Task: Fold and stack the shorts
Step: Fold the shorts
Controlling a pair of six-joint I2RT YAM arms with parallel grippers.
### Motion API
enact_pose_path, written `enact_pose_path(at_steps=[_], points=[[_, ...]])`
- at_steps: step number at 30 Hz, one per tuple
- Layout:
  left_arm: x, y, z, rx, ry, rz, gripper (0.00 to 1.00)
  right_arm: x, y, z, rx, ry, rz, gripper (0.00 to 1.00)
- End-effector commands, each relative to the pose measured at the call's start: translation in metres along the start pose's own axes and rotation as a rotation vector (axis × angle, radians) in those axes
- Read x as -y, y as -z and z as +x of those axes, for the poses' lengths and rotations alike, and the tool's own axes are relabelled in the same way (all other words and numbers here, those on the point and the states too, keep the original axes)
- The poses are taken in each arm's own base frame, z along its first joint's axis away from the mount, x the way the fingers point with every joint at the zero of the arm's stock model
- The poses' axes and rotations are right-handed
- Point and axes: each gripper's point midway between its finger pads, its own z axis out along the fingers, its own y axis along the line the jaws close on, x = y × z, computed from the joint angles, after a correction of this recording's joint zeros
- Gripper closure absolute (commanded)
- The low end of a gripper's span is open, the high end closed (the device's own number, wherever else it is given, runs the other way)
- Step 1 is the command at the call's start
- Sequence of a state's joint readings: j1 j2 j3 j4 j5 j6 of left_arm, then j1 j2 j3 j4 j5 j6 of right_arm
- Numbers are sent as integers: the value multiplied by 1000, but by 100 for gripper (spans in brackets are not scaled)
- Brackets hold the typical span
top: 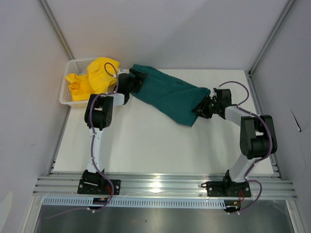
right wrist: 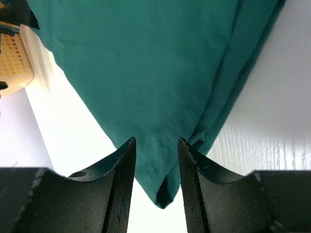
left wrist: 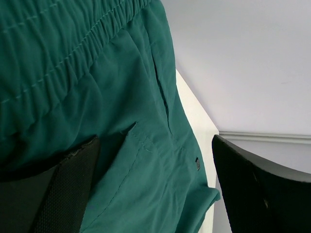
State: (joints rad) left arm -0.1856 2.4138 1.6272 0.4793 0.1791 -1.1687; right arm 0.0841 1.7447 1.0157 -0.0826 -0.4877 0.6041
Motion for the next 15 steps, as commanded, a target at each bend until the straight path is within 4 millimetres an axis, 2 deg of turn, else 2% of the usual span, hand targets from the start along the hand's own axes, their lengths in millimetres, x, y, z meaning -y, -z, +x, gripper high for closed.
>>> enact_pose_path(at_steps=[1, 2, 3, 5, 15], points=[[-7, -2, 3, 19, -65, 72, 2, -8, 1, 8, -1, -21, -51, 58], [-18, 0, 5, 16, -54, 60, 2, -5, 1, 14, -12, -30, -48, 58], [-8, 2, 2, 27, -59, 106, 3, -4, 2, 18, -18, -37, -47, 58], [-15, 5, 0, 47, -62, 83, 2, -8, 3, 20, -8, -35, -68, 58], [-21, 6, -4, 65, -56, 65, 2, -20, 7, 30, -7, -41, -116, 58]])
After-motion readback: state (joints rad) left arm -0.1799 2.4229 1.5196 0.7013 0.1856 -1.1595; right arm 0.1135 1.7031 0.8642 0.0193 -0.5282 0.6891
